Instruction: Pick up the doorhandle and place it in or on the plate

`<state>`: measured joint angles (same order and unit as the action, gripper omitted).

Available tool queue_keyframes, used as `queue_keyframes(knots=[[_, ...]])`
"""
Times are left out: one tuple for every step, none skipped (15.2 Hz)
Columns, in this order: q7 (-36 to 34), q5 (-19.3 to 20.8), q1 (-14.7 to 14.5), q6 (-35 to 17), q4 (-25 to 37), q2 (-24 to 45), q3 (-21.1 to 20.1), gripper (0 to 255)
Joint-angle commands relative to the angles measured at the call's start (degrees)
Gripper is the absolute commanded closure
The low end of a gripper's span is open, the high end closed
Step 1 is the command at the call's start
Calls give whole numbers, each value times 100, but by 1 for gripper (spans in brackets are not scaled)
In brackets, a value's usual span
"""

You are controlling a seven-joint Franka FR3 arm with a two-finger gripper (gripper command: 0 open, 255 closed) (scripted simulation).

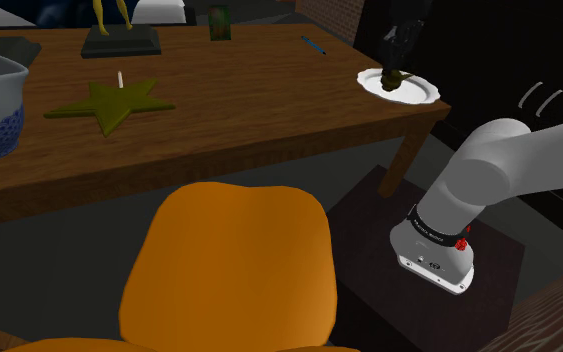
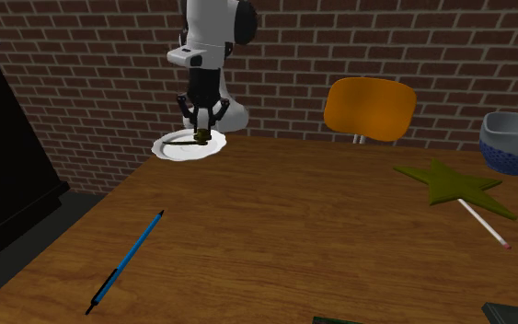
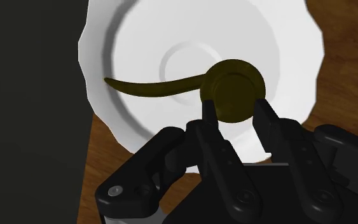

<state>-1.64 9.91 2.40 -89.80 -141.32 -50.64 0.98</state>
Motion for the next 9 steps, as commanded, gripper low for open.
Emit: queue_keyframes(knots=[[-22, 4, -23, -136, -192, -264, -29, 255], [-32, 7, -24, -202, -280, -285, -25, 255], [-43, 11, -25, -268, -368, -305, -22, 255], [-59, 16, -22, -386, -519, -338, -17, 255], [-61, 17, -26, -386, -519, -338, -15, 255], [-60, 17, -24, -386, -519, -338, -16, 255], [-61, 17, -25, -386, -519, -338, -16, 255], [-60, 16, -23, -386, -519, -338, -17, 255], [-60, 16, -23, -386, -519, -338, -17, 255]])
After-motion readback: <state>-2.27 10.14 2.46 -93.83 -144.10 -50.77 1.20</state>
